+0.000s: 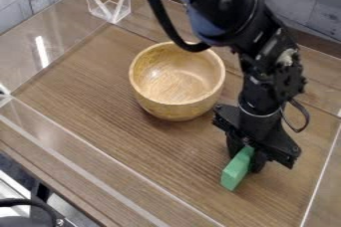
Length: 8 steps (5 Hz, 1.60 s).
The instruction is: Put green stick into wooden bowl
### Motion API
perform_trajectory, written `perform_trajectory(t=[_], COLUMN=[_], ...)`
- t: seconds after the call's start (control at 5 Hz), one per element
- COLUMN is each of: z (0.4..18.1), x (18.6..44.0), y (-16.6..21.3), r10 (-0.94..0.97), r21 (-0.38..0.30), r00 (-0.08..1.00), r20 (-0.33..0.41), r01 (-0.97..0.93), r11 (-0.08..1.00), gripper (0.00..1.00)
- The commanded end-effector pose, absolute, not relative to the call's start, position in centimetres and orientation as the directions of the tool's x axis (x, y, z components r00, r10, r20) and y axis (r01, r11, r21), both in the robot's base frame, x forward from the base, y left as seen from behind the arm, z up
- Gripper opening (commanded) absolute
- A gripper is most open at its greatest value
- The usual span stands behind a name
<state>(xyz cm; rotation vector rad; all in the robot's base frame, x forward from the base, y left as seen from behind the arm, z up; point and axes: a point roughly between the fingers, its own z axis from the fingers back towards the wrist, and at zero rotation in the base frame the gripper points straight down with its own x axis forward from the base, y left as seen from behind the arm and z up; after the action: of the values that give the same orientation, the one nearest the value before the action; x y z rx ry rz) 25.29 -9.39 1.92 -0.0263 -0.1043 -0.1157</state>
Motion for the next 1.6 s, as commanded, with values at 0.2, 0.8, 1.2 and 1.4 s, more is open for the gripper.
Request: perform_trajectory(t=[0.2,0.8,1.2,1.4], z=[3.1,3.7,8.5,11.4], x=[26.6,26.7,26.9,27.4], y=[-9.5,-9.8,-7.0,-3.5], r10=[-0.041,0.000,0.086,0.165], r21=[-0.079,-0.114,-0.121,-0.132], r00=[0.988,0.991,0.985,0.970], r20=[0.146,0.133,0.152,0.179], r01=[0.053,0.015,-0.068,-0.142], r11=[0.996,0.993,0.990,0.981], gripper=[0.00,0.00,0.00,0.00])
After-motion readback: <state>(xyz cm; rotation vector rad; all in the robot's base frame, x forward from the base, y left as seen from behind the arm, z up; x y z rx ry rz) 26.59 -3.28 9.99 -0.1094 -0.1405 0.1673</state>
